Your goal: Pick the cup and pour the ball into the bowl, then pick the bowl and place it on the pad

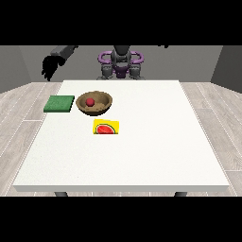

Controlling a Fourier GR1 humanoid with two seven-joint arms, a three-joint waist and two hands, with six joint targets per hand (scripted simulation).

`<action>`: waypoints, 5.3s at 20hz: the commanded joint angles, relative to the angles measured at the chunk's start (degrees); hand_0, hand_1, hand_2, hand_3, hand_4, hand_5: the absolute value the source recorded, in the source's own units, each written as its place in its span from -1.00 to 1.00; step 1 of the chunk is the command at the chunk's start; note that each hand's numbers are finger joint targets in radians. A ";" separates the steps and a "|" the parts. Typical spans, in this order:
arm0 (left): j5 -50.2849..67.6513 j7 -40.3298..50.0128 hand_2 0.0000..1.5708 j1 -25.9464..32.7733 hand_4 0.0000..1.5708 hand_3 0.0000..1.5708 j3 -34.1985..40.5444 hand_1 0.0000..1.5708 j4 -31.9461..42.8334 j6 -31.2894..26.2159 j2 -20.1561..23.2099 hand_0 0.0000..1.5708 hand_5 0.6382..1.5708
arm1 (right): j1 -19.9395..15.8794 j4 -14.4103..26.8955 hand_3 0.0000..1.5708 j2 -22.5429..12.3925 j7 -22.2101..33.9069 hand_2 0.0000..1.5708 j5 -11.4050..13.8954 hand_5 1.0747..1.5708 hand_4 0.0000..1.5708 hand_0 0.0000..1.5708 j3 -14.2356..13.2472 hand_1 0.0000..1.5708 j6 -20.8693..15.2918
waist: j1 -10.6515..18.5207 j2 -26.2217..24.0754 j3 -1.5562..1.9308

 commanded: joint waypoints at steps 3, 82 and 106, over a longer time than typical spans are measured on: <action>22.18 -6.32 -1.00 0.16 0.34 -1.00 14.18 -1.00 -5.18 -14.56 4.88 -1.00 0.99 | 1.01 1.17 -1.00 4.93 -4.24 -1.00 0.03 0.97 -0.08 -1.00 -0.68 -1.00 -3.71 | 4.78 4.14 0.44; 44.17 -16.90 -1.00 22.00 0.54 -1.00 38.31 -1.00 5.25 -39.67 37.68 -1.00 0.97 | -16.30 24.37 -0.41 -15.53 5.26 1.00 13.07 0.99 0.41 1.00 9.98 1.00 -10.23 | -8.79 10.28 0.59; 47.70 -20.99 -1.00 21.92 0.52 -1.00 38.78 -1.00 5.38 -41.53 41.40 -1.00 0.98 | -17.39 31.15 0.05 -17.64 1.29 0.80 7.29 0.92 -1.00 0.92 0.34 0.92 -16.14 | -5.91 16.17 0.65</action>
